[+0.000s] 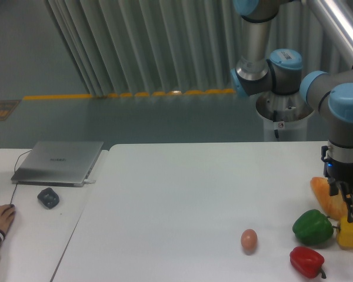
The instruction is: Place the triangular bread in the basket
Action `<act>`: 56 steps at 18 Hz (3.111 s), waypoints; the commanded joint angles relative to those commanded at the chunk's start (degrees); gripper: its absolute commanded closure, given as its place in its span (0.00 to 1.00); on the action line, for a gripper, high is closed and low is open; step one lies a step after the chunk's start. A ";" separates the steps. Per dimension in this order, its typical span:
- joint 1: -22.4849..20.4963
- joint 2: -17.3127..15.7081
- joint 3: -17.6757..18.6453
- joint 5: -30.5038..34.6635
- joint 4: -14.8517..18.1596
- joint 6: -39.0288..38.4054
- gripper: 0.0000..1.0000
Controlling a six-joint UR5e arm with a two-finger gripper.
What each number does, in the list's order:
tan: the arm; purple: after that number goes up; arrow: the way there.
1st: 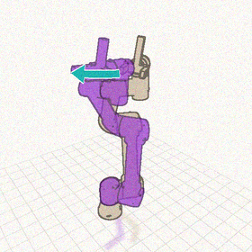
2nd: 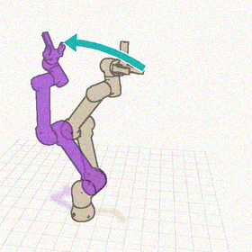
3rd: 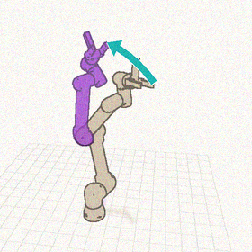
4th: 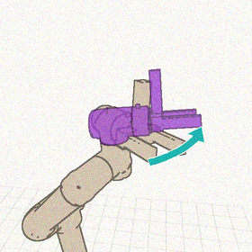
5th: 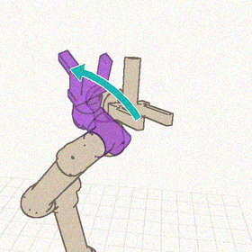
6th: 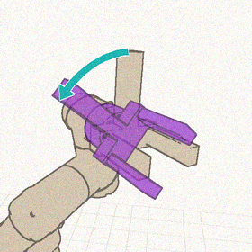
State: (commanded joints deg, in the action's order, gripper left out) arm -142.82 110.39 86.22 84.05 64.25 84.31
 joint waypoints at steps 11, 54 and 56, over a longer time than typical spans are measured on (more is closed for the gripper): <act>-0.79 -0.35 1.49 5.06 3.24 5.85 0.00; 2.11 -1.23 4.83 18.96 7.21 22.74 0.00; 2.19 -1.23 4.83 18.96 7.21 22.56 0.00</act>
State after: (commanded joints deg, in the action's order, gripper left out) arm -140.63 109.16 91.05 103.01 71.46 106.88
